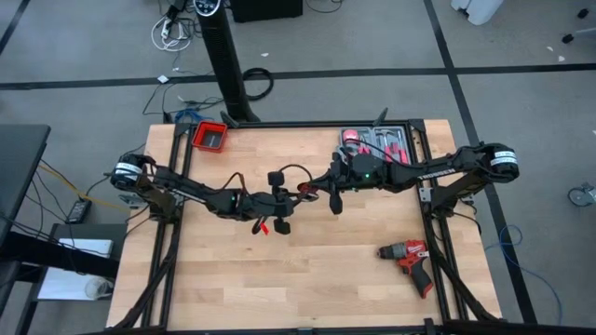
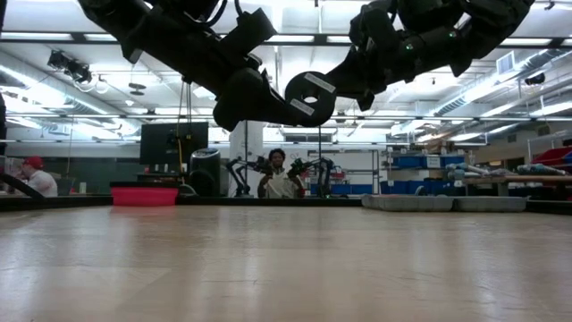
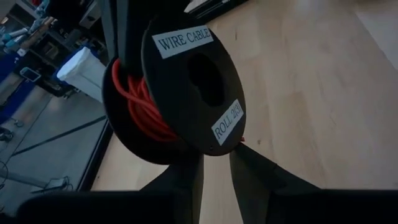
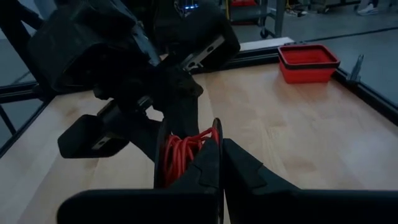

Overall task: Coil cords
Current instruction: Coil the red wire onto the black spool

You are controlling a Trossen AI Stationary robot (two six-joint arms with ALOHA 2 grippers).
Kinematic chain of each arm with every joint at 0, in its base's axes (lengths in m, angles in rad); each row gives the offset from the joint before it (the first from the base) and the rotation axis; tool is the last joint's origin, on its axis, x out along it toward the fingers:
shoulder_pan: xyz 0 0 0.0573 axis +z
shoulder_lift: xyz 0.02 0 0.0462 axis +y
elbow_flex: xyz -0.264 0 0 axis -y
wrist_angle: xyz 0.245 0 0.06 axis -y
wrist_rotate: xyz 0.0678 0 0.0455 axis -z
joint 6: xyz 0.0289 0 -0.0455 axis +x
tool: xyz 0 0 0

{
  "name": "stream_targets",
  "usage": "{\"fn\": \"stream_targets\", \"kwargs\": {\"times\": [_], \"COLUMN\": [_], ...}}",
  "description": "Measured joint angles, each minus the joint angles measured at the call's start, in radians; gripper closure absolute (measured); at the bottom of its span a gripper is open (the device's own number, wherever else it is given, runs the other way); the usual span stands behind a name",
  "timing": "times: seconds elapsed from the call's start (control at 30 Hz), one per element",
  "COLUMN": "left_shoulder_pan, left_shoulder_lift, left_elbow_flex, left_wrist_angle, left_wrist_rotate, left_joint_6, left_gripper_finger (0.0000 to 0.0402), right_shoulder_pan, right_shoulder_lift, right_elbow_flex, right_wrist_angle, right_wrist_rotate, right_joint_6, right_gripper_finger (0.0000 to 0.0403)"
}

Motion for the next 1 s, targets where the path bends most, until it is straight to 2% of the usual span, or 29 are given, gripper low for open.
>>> {"fn": "stream_targets", "kwargs": {"times": [0.47,1.0], "left_shoulder_pan": [0.000,0.002], "left_shoulder_lift": [0.000,0.000], "left_elbow_flex": [0.000,0.000], "left_wrist_angle": [0.004,0.010], "left_wrist_rotate": [0.004,-0.007], "left_joint_6": [-0.003,-0.004], "left_gripper_finger": [0.0321,0.0321], "right_shoulder_pan": [0.017,0.029], "right_shoulder_lift": [0.000,0.000], "right_elbow_flex": [0.000,0.000], "right_wrist_angle": [0.004,0.027], "right_wrist_rotate": [-0.014,0.019], "right_joint_6": [0.009,-0.008], "right_gripper_finger": [0.0401,0.0401]}}
